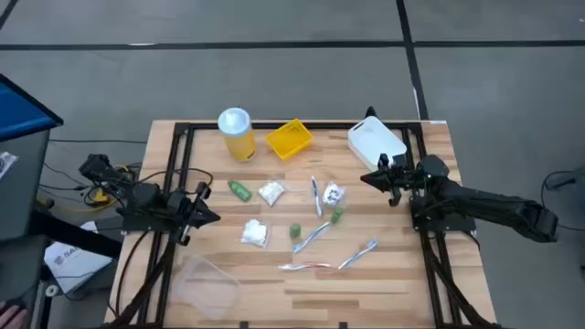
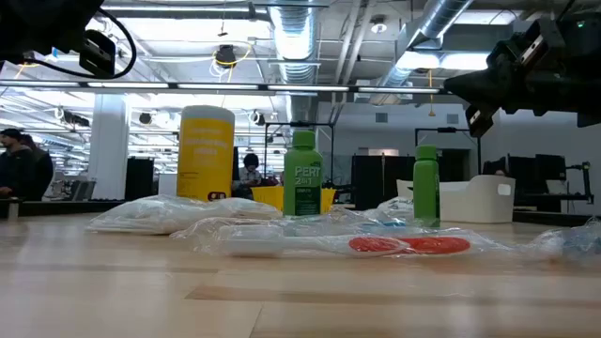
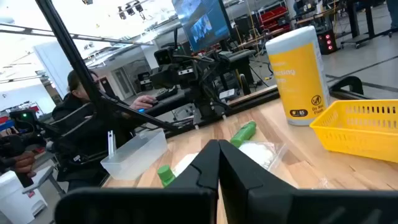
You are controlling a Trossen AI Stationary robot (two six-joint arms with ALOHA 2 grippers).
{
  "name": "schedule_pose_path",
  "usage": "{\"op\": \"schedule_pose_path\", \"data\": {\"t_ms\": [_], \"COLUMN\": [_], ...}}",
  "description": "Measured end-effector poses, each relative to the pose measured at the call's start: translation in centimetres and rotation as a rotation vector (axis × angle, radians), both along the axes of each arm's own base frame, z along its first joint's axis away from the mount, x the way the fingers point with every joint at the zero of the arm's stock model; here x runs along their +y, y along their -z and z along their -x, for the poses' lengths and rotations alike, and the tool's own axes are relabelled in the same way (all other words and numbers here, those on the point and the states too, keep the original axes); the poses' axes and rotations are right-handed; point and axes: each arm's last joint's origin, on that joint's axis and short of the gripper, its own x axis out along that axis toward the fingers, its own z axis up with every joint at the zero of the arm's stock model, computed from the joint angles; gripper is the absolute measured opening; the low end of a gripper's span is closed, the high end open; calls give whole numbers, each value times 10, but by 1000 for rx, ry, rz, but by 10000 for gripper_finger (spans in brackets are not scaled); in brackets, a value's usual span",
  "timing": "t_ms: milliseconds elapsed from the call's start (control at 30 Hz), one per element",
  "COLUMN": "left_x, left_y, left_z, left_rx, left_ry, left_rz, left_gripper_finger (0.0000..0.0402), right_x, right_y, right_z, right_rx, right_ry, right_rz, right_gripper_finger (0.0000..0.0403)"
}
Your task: Pick & Place Travel size toiletries
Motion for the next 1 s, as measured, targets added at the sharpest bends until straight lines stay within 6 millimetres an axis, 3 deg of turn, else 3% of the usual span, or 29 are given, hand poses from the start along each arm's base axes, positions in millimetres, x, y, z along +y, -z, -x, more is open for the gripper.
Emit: {"op": "schedule_pose_path", "data": {"t_ms": [467, 600, 700, 1000], "left_x": [0, 0, 0, 0], "left_y": [0, 0, 0, -1], "left_z": [0, 0, 0, 0], "left_rx": [0, -4, -4, -5], "left_ry": [0, 0, 0, 0], "left_rz": [2, 5, 5, 6], "left_gripper_finger": [2, 2, 2, 2], "right_x": [-1, -6, -11, -19], "right_y": [-4, -40, -73, -152], "right_z": [0, -4, -9, -40], "right_rx": [-15, -89, -14, 682], "right_ry": [12, 44, 65, 104], "right_rz": [5, 27, 75, 101], "right_gripper_finger": [0, 0, 0, 6]}}
